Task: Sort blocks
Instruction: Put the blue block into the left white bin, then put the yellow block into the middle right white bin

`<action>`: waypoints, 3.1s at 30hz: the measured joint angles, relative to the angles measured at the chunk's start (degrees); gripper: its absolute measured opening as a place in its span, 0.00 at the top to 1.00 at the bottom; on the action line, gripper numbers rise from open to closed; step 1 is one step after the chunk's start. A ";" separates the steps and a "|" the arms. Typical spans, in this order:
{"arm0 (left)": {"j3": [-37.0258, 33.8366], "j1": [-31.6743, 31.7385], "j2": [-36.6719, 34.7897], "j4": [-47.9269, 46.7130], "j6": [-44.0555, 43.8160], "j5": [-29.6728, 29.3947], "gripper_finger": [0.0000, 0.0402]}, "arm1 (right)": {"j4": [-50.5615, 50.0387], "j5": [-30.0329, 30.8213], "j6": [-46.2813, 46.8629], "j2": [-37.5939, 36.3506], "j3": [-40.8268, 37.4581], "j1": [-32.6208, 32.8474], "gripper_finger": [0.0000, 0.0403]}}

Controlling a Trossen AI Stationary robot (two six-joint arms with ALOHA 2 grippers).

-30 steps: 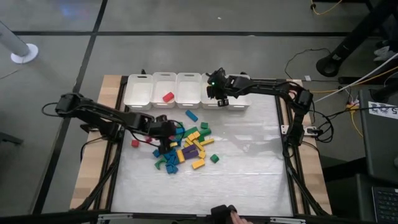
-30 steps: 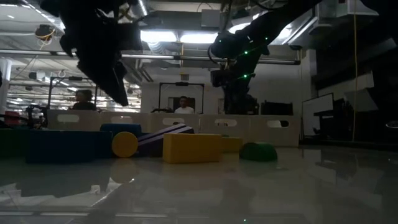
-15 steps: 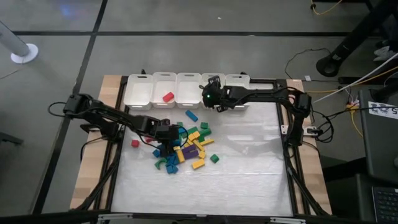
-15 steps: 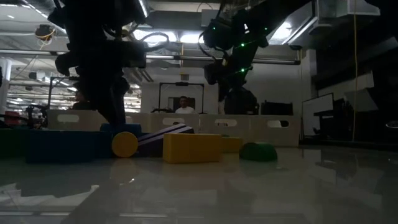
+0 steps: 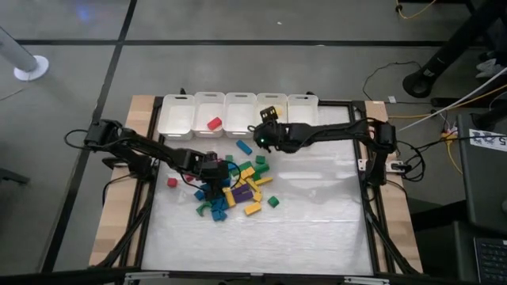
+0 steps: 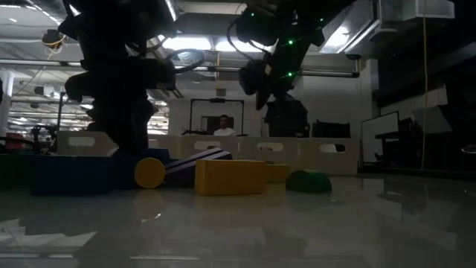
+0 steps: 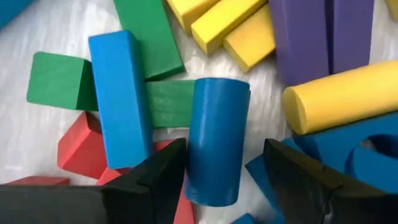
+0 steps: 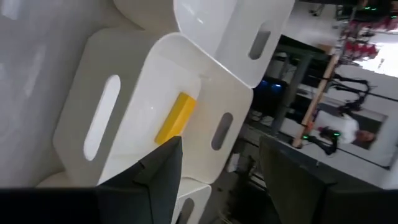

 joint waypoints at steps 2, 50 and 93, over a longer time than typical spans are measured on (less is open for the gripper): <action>0.00 0.04 0.59 0.02 -0.07 -0.02 0.52 | -0.42 1.91 -0.01 0.00 0.00 1.20 0.47; 4.74 23.70 -36.35 -31.53 -22.19 -27.28 0.68 | -6.76 -57.70 31.86 -6.03 -8.37 4.13 0.47; 0.52 39.92 -29.97 -20.54 -10.48 -15.72 0.50 | 13.17 -54.71 33.51 0.02 -17.84 6.97 0.47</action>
